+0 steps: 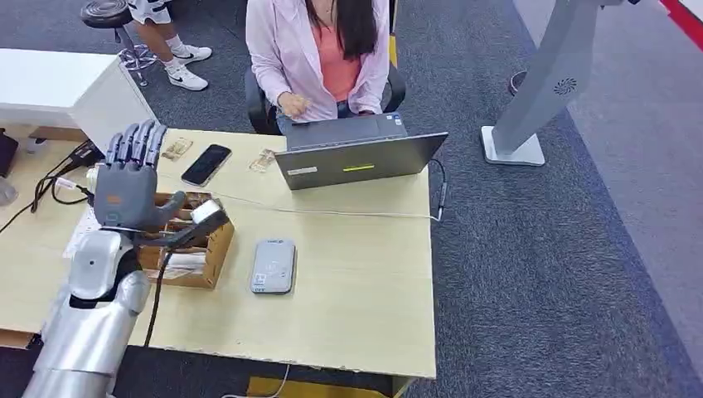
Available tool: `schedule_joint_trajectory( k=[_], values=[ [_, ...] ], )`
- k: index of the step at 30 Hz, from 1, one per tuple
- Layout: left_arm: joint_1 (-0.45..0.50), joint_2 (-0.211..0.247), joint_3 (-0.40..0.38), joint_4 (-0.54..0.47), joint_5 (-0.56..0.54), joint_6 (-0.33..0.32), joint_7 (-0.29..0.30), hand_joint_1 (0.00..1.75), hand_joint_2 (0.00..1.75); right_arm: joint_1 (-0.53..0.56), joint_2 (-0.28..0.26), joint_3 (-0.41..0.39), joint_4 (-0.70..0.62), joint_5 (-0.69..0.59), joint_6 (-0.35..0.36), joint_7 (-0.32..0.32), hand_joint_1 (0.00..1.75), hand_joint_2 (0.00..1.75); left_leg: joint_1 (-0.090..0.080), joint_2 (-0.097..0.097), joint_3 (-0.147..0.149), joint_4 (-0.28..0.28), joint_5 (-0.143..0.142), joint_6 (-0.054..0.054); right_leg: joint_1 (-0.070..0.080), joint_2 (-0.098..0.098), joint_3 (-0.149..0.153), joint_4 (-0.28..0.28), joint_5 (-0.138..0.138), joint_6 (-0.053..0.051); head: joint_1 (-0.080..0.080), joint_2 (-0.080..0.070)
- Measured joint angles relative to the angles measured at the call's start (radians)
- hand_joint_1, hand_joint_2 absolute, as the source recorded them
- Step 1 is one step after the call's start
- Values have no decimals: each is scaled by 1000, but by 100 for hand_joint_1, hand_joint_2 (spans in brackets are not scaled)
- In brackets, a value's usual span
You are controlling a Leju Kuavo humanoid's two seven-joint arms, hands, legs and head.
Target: Pass the card to the sensor for recognition and then transmit it.
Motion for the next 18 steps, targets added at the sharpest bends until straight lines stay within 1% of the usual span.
schedule_joint_trajectory(
  k=[4, 7, 12, 18],
  values=[
    [106, 7, -45, -119, 0, -22, 0, 0, 175, 1, 0, -18, 0, -12, -6, 0, 0, 0, 0, 0, 0, 0, -1, 0, 0, 0, 0, 0, -1, 0, 0, 0],
    [151, 13, -76, -169, 3, -45, 7, 0, 175, 1, 0, -26, 0, -14, -9, -1, 0, 0, 0, 0, 0, 0, -1, 0, 0, 0, 0, 0, -1, 0, 0, 0],
    [181, 17, -100, -205, 7, -63, 18, 0, 175, 1, 0, -31, 0, -16, -17, -2, 0, 0, 0, 0, 0, 0, -1, 0, 0, 0, 0, 0, -1, 0, 0, 0],
    [187, 23, -114, -218, 9, -67, 18, 0, 175, 1, 0, -39, 0, -16, -17, -2, 0, 0, 0, 0, 0, 0, -1, 0, 0, 0, 0, 0, -1, 0, 0, 0]
  ],
)
